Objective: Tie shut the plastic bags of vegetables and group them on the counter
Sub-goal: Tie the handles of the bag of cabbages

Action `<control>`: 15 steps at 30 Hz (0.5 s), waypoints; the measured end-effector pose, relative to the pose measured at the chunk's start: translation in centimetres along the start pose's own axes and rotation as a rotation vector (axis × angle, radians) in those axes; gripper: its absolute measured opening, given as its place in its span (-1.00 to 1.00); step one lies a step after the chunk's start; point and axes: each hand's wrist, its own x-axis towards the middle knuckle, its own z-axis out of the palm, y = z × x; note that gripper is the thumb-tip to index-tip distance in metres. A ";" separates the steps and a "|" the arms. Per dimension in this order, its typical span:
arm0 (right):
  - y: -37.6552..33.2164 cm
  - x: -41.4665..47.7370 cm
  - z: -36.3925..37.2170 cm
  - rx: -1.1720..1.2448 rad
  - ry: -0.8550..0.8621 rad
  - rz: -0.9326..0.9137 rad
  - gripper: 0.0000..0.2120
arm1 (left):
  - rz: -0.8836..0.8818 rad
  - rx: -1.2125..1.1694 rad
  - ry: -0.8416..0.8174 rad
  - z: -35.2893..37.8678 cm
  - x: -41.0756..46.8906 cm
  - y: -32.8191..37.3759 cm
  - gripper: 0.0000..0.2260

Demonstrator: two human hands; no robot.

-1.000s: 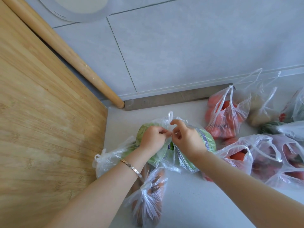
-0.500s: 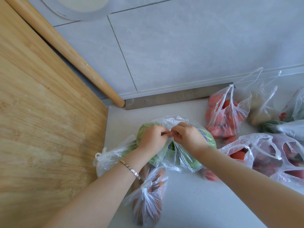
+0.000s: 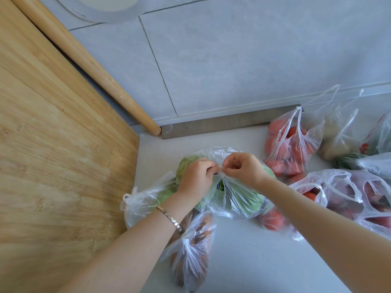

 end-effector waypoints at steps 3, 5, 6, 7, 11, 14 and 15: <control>-0.4 0.3 -0.7 0.062 -0.128 0.067 -0.77 | 0.003 -0.022 -0.006 0.1 0.0 -0.1 -0.86; -0.5 0.4 -1.1 0.089 -0.236 0.106 -0.76 | 0.007 -0.028 -0.005 0.2 -0.2 -0.1 -0.85; -0.6 0.3 -1.3 0.094 -0.285 0.121 -0.75 | 0.009 -0.027 0.003 0.3 -0.4 -0.2 -0.85; -0.4 0.4 -1.4 0.100 -0.329 0.134 -0.74 | 0.015 -0.023 0.012 0.4 -0.5 -0.3 -0.86; -0.7 0.9 -1.6 0.094 -0.473 0.193 -0.70 | 0.026 -0.020 0.012 0.5 -1.2 -0.8 -0.87; -1.2 0.6 -1.2 -0.080 -0.409 0.106 -0.76 | -0.013 -0.080 0.004 0.4 -1.2 -1.0 -0.88; -1.0 0.3 -0.9 -0.139 -0.333 0.060 -0.77 | -0.037 -0.095 -0.004 0.4 -1.1 -1.0 -0.88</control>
